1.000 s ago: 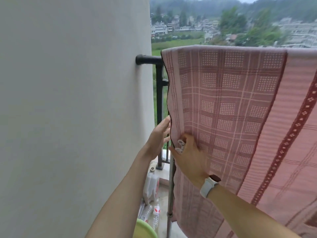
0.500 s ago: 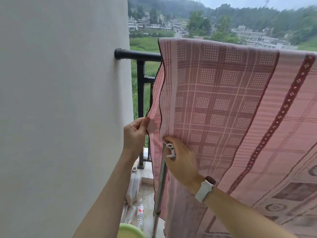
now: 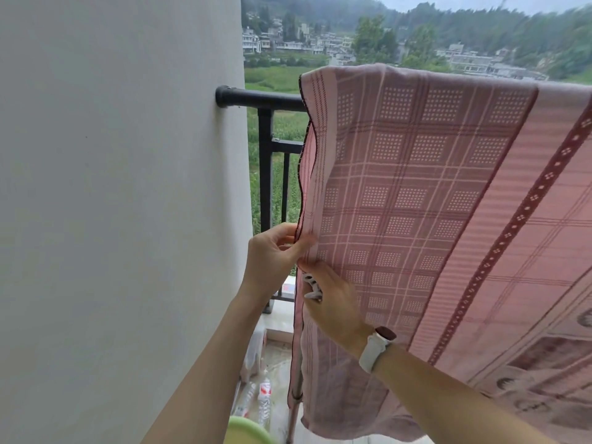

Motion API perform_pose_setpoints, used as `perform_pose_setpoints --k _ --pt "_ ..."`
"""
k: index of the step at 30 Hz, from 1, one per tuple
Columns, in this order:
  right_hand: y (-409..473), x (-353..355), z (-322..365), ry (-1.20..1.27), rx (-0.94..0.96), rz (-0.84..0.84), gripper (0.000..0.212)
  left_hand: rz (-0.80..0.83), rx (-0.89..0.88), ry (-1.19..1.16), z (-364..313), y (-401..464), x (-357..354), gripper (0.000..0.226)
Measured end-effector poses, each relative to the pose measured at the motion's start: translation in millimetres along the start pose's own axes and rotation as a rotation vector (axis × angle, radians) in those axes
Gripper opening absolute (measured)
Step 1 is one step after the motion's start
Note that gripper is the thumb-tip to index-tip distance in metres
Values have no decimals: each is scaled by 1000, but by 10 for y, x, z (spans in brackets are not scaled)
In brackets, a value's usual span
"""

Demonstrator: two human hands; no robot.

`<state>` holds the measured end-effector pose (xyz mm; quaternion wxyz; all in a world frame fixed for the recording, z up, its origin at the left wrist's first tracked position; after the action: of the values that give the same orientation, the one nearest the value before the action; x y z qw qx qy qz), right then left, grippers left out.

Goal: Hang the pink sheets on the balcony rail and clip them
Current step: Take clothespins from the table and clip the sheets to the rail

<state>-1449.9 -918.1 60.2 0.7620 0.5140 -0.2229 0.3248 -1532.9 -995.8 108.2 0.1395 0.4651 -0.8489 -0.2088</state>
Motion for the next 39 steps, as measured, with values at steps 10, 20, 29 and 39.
perform_pose_setpoints --k 10,20,29,39 --pt "152 425 -46 238 -17 377 42 -117 20 -44 32 -37 -19 11" --pt "1044 1226 717 46 426 236 42 -236 3 3 49 -147 -75 8" --pt "1347 1145 997 -140 428 594 34 -256 -12 59 -54 -185 -110 5" --pt "1509 938 944 -360 508 659 7 -293 -16 217 14 -193 -179 14"
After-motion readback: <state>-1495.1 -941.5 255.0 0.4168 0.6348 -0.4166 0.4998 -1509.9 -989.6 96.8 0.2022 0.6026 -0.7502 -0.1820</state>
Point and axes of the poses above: each hand's wrist, its own y-axis towards the middle knuckle, its own x-axis out of the back of the hand, z = x × y, the point moved 6 cm from there along y, towards the middle knuckle, and after that the axes turned 6 degrees about -y, right-handed, at the moved point
